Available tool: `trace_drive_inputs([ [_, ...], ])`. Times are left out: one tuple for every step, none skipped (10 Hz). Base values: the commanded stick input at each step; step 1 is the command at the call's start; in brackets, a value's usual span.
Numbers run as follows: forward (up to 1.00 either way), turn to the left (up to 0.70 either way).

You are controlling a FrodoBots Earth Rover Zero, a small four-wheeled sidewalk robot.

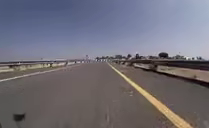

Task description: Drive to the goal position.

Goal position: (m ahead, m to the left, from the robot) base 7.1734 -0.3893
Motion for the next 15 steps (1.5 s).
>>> trace_drive_inputs([
  [1.0, 0.0],
  [1.0, 0.0],
  [1.0, 0.0],
  [1.0, 0.0],
  [1.0, 0.0],
  [1.0, 0.0],
  [1.0, 0.0],
  [1.0, 0.0],
  [1.0, 0.0],
  [1.0, 0.0],
  [1.0, 0.0],
  [1.0, 0.0],
  [1.0, 0.0],
  [1.0, 0.0],
  [1.0, 0.0],
])
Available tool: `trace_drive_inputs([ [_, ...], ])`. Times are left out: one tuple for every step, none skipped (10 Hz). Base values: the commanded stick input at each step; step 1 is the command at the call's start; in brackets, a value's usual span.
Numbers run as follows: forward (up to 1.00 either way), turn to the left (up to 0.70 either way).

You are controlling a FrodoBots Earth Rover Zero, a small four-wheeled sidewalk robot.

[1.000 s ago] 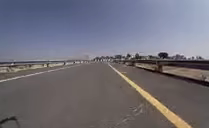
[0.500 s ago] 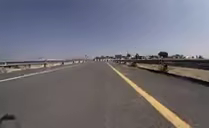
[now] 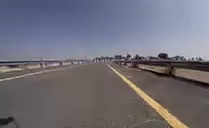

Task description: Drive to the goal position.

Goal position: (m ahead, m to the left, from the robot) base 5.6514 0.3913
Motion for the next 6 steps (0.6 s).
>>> trace_drive_inputs([
  [1.0, 0.0],
  [1.0, 0.0],
  [1.0, 0.0],
  [1.0, 0.0],
  [1.0, 0.0],
  [1.0, 0.0],
])
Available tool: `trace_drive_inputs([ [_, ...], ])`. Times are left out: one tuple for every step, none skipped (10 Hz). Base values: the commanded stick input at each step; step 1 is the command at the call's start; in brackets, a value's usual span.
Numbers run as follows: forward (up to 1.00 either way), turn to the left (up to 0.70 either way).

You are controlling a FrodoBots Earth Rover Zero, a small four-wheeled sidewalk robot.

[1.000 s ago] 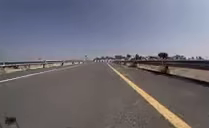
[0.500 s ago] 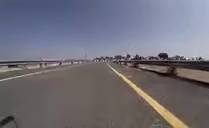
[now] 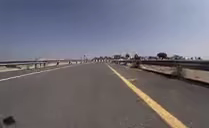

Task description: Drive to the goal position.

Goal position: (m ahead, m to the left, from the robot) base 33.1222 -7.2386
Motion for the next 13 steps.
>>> trace_drive_inputs([
  [1.0, 0.0],
  [1.0, 0.0],
  [1.0, 0.0],
  [1.0, 0.0],
  [1.0, 0.0],
  [1.0, 0.0],
  [1.0, 0.0],
  [1.0, 0.0],
  [1.0, 0.0],
  [1.0, 0.0],
  [1.0, 0.0],
  [1.0, 0.0],
  [1.0, 0.0],
])
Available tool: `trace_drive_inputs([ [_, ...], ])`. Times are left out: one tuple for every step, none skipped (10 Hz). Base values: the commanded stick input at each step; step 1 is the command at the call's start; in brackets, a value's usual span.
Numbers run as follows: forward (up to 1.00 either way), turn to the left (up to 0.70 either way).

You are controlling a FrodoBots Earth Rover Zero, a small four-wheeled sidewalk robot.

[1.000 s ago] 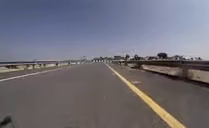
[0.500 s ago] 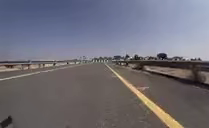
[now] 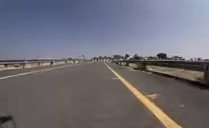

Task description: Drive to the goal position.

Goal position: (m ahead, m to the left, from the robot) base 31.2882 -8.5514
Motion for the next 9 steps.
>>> trace_drive_inputs([
  [1.0, 0.0],
  [1.0, 0.0],
  [1.0, 0.0],
  [1.0, 0.0],
  [1.0, 0.0],
  [1.0, 0.0],
  [1.0, 0.0],
  [1.0, 0.0],
  [1.0, 0.0],
])
